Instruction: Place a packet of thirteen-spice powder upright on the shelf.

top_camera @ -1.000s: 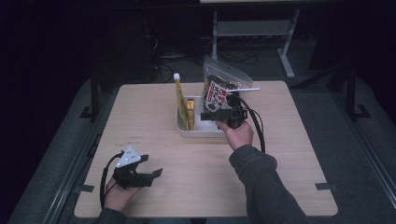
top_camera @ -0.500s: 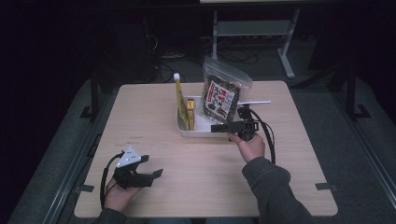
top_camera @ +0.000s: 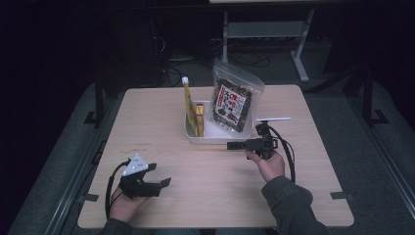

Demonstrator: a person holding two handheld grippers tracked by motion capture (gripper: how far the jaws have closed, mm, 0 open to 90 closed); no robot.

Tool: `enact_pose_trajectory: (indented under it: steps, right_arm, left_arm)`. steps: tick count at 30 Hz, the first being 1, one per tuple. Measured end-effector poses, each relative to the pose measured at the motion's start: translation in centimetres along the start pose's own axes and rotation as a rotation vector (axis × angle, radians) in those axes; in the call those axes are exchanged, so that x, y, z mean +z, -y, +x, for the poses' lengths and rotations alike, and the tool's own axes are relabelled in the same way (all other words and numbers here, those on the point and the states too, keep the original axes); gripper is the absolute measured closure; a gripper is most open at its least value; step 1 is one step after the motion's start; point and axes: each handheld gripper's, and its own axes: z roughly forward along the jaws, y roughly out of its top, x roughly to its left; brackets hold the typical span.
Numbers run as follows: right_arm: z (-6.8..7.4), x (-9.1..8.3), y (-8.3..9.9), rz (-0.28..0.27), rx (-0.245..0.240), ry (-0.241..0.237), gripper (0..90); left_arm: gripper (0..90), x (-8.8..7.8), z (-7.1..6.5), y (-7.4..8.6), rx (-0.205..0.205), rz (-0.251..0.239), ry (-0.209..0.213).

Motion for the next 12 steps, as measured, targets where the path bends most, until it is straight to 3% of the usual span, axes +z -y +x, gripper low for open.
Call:
enact_pose_trajectory:
  steps: [12]
  right_arm:
    - [-1.2, -0.8, 2.6, 0.011, 0.005, -0.008, 36.3]
  left_arm:
    - [20.5, 0.2, -0.1, 0.0, -0.002, 0.002, 0.014]
